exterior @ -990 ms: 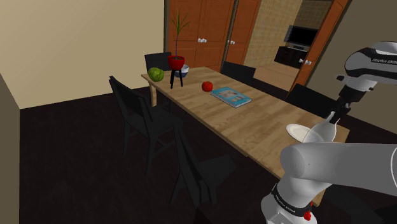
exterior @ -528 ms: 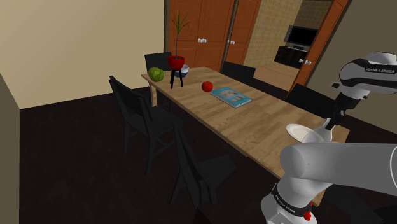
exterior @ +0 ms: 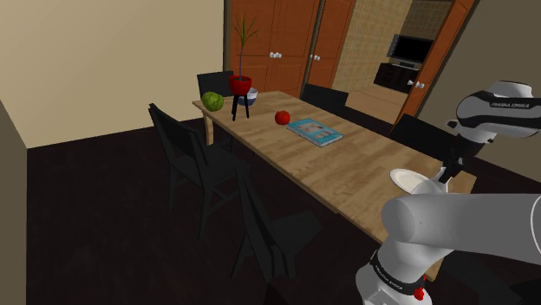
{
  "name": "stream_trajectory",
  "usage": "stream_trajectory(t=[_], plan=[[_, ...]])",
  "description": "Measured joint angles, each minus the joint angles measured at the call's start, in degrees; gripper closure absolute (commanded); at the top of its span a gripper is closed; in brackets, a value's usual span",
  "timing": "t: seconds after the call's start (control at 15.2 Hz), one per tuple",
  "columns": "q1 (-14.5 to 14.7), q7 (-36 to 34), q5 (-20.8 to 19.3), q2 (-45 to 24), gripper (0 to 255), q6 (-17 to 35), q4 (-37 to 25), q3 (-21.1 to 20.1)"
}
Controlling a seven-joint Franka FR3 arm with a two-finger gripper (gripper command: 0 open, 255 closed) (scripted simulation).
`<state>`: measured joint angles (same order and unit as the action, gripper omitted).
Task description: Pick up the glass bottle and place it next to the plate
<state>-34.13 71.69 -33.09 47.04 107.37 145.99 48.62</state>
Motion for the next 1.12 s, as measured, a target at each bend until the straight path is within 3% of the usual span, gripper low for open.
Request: stream_trajectory(t=[0.2,0.26,0.66,1.12], plan=[[0.0,0.0,0.0,0.0,255,0.1,0.1,0.1],[0.0,0.0,0.0,0.0,0,0.1,0.1,0.1],[0.0,0.0,0.0,0.0,0,0.1,0.1,0.1],[0.2,0.6,2.8,1.0,0,-6.8,-5.6,-3.8]])
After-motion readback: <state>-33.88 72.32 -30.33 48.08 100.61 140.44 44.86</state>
